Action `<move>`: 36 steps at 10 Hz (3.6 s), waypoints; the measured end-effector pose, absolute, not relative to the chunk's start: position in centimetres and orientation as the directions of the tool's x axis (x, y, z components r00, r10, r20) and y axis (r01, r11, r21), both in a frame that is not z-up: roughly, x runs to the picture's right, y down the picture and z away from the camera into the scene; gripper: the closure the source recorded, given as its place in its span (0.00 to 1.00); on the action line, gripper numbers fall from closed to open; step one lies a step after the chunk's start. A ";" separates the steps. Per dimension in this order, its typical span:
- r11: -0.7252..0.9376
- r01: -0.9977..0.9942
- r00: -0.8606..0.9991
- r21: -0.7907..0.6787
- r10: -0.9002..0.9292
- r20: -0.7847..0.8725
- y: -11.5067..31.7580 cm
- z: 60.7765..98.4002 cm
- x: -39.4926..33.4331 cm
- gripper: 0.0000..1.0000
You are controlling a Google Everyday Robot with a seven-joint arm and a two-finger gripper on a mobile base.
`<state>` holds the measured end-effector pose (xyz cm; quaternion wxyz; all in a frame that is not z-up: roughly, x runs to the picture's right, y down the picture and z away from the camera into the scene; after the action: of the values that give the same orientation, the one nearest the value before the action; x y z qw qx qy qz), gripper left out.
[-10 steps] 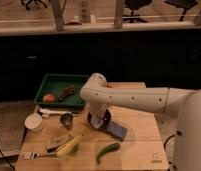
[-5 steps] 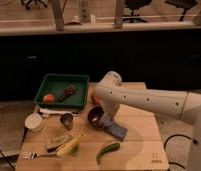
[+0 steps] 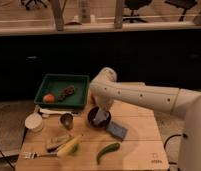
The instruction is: Wipe purple bowl with towel
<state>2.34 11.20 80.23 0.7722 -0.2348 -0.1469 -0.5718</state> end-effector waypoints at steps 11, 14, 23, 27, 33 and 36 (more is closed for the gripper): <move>0.218 0.963 0.271 -0.161 -0.791 0.549 14.2 79.3 3.0 1.00; 0.281 0.925 0.375 -0.255 -0.772 0.513 12.3 80.5 7.1 1.00; 0.205 0.966 0.259 -0.161 -0.808 0.529 11.2 81.1 -0.5 1.00; 0.158 0.978 0.209 -0.139 -0.798 0.565 15.3 78.9 0.2 1.00; 0.243 0.935 0.347 -0.257 -0.777 0.525 14.1 80.1 7.6 1.00; 0.248 0.930 0.357 -0.270 -0.780 0.514 11.6 82.1 7.0 1.00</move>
<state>6.96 11.57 82.11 0.7779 -0.2714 -0.1384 -0.5496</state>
